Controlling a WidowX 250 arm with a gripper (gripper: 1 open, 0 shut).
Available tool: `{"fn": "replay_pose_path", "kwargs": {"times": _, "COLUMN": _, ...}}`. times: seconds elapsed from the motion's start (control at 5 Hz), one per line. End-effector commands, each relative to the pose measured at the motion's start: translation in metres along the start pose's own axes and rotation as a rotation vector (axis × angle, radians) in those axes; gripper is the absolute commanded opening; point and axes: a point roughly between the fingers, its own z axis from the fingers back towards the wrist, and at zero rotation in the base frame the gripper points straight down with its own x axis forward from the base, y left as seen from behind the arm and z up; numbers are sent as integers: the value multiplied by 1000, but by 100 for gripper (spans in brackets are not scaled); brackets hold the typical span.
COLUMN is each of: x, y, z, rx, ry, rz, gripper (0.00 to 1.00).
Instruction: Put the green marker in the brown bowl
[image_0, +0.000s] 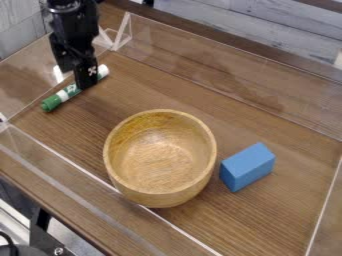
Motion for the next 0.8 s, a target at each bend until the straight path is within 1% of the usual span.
{"fn": "replay_pose_path", "kwargs": {"times": 0.0, "x": 8, "y": 19, "z": 7, "rx": 47, "ry": -55, "rz": -13, "gripper": 100}}
{"fn": "replay_pose_path", "kwargs": {"times": 0.6, "x": 13, "y": 28, "z": -15, "rx": 14, "ry": -83, "rz": -19, "gripper": 100}}
